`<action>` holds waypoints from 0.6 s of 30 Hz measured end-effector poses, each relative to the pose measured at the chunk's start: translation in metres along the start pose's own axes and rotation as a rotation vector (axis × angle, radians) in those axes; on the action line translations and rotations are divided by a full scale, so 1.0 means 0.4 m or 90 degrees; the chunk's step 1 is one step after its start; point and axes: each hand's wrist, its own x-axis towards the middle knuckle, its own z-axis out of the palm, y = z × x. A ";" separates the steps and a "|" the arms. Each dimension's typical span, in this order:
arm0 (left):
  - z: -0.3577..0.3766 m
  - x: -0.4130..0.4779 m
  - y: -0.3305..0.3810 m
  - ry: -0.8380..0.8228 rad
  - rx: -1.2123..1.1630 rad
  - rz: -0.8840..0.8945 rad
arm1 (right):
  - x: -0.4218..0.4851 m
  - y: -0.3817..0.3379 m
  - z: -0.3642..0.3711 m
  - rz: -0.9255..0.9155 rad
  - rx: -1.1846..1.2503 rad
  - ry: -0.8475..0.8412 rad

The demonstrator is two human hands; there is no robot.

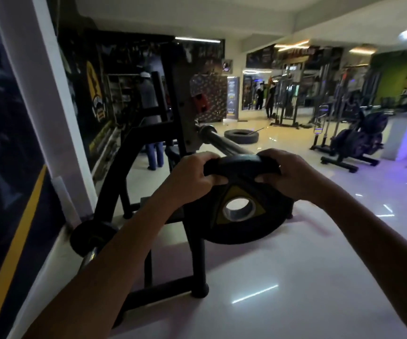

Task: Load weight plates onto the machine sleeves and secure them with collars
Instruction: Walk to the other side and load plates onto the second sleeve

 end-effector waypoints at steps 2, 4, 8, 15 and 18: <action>0.021 0.063 0.024 0.013 -0.003 0.015 | 0.031 0.031 -0.048 0.015 0.000 -0.003; 0.043 0.120 0.037 0.034 0.006 0.025 | 0.066 0.061 -0.084 0.007 -0.002 -0.005; 0.077 0.211 0.042 0.055 0.042 0.012 | 0.136 0.118 -0.125 0.018 -0.007 -0.018; 0.101 0.309 0.010 0.068 0.073 -0.018 | 0.228 0.196 -0.113 0.025 0.015 -0.034; 0.111 0.341 -0.028 0.083 0.072 -0.020 | 0.274 0.237 -0.085 0.023 0.004 -0.016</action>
